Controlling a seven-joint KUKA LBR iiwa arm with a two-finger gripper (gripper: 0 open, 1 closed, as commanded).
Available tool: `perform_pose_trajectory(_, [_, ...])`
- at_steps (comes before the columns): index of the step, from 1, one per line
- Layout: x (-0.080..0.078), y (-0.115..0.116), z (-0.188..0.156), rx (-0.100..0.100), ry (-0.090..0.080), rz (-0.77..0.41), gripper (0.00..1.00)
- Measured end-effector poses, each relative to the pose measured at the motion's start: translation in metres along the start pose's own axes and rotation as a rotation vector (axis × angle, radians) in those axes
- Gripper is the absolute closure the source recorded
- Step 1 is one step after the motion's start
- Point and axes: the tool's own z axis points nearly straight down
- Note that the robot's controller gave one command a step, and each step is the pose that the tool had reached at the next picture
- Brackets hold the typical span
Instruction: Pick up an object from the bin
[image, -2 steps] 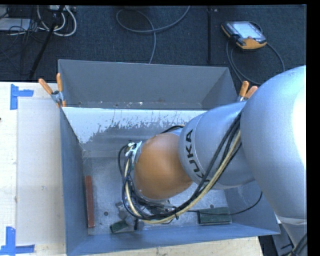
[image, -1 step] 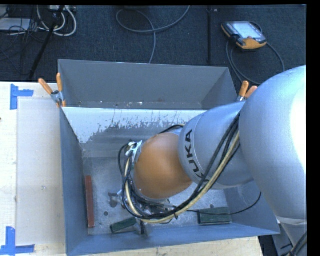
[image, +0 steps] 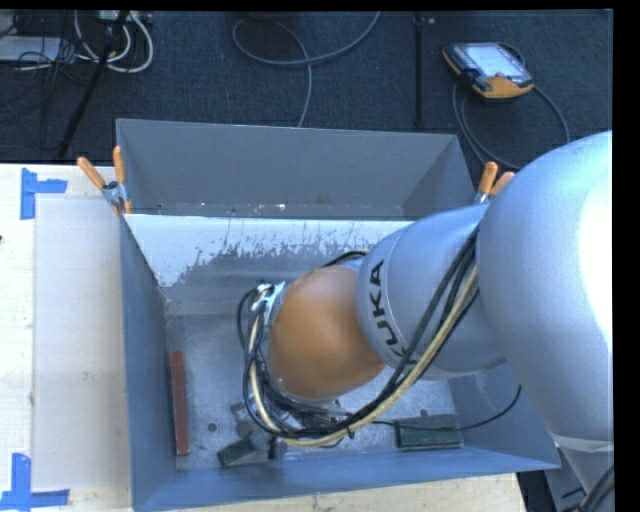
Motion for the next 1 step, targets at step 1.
perform_pose_trajectory(1, [0.0000,0.0000,0.0000,0.000,0.000,0.000,1.00])
